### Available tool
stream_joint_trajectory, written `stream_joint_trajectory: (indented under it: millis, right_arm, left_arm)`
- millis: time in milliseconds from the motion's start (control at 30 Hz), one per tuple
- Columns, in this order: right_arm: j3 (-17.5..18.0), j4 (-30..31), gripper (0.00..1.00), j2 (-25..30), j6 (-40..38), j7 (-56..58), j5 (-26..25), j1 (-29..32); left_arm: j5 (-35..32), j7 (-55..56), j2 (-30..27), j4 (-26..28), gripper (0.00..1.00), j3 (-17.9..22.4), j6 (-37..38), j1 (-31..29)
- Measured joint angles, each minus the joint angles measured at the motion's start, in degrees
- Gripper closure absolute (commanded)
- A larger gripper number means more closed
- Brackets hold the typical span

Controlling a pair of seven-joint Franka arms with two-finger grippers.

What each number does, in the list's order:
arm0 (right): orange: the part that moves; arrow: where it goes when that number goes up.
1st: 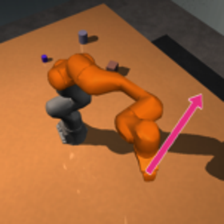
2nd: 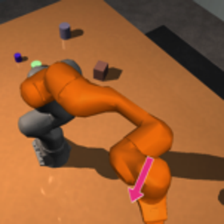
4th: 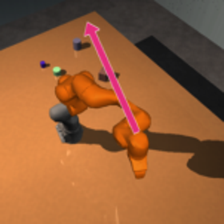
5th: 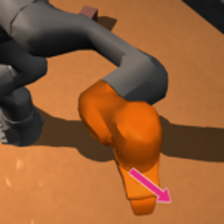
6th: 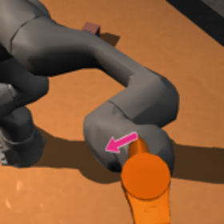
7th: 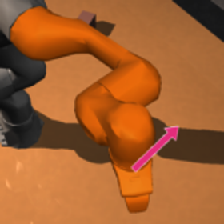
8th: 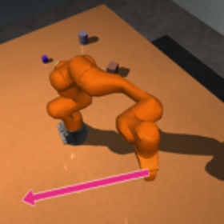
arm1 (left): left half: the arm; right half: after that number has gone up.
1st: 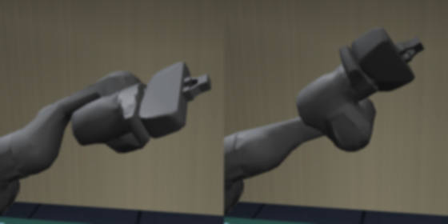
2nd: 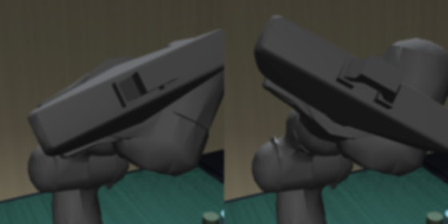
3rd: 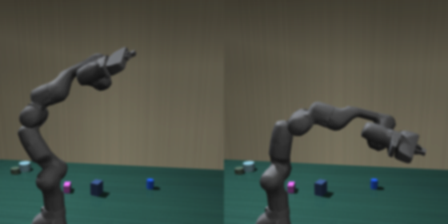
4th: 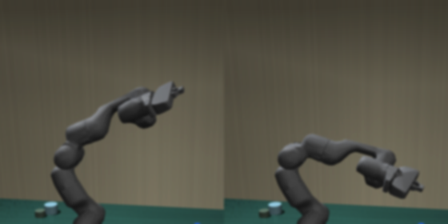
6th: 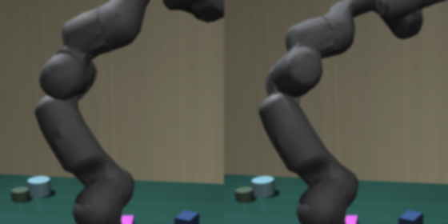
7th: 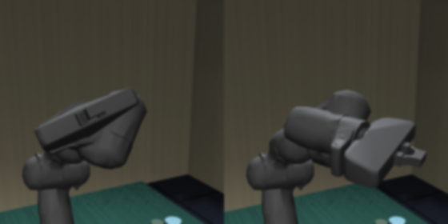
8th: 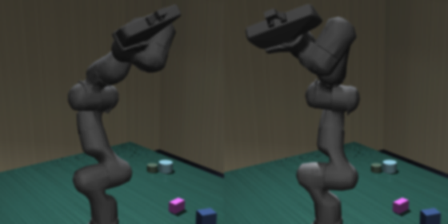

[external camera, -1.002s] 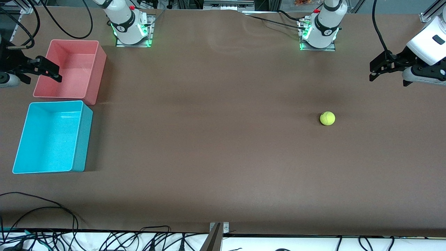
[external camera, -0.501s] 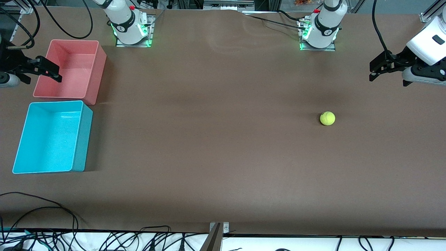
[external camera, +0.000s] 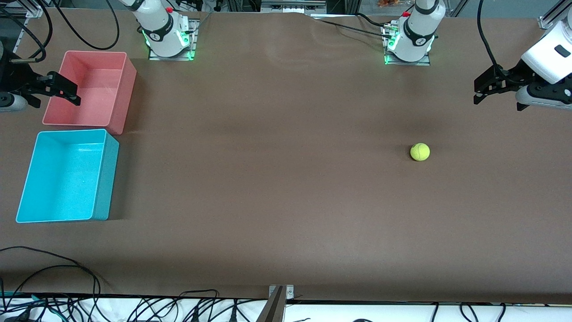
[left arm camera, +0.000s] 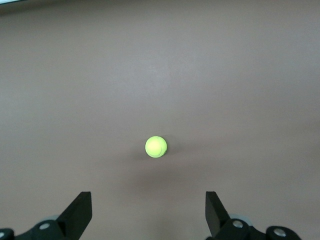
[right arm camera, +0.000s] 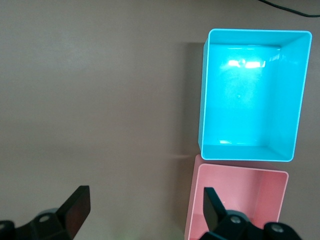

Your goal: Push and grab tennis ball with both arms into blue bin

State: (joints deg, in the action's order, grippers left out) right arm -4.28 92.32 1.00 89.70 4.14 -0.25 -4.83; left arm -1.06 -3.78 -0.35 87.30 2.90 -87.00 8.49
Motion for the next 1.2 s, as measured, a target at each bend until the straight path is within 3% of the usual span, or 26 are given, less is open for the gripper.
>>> stream_joint_trajectory:
  millis: [1202]
  right_arm:
    - [0.1, -0.4, 0.00, 0.0, 0.0, 0.0, 0.0, -1.3]
  left_arm:
    - [0.0, 0.0, 0.2, 0.0, 0.00, -0.2, 0.0, 0.1]
